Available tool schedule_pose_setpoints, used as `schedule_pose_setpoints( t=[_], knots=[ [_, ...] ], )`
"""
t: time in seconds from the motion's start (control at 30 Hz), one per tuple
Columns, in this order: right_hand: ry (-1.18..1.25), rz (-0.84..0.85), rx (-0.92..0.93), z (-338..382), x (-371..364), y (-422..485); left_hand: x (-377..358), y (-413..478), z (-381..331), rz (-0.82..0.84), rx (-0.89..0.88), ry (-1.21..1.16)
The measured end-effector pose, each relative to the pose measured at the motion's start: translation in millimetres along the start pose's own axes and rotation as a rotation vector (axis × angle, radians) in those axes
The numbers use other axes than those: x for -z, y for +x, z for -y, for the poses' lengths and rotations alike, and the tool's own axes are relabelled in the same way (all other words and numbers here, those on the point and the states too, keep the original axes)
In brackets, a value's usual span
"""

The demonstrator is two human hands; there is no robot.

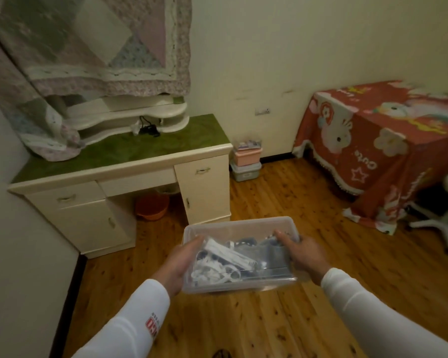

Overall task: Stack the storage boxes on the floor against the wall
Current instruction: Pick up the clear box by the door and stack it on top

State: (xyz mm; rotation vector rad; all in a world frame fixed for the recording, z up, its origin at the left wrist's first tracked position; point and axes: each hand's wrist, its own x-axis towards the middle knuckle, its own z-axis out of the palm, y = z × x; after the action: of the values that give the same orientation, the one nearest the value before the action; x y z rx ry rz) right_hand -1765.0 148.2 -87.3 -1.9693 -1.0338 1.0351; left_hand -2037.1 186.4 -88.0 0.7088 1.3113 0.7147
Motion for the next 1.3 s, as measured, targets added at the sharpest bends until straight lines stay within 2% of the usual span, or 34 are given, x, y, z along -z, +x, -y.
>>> schedule_pose_setpoints(
  t=[0.37, 0.53, 0.77, 0.93, 1.3],
  knots=[
    [0.006, -0.190, -0.078, 67.2, 38.6, 138.6, -66.2, 165.8, -124.5, 0.121, -0.011, 0.142],
    [0.044, -0.157, -0.134, 71.9, 73.7, 210.9, -118.9, 222.7, -157.6, 0.174, -0.001, 0.174],
    [0.032, -0.164, -0.122, 75.2, 137.7, 334.7, -214.4, 308.1, -205.4, 0.144, 0.010, 0.147],
    [0.019, -0.092, -0.119, 85.1, 182.3, 417.5, -271.7, 357.3, -237.3, 0.090, 0.037, 0.110],
    [-0.049, -0.014, -0.120, 122.8, 195.8, 580.9, -317.9, 480.2, -304.1, -0.035, 0.076, 0.114]
  ],
)
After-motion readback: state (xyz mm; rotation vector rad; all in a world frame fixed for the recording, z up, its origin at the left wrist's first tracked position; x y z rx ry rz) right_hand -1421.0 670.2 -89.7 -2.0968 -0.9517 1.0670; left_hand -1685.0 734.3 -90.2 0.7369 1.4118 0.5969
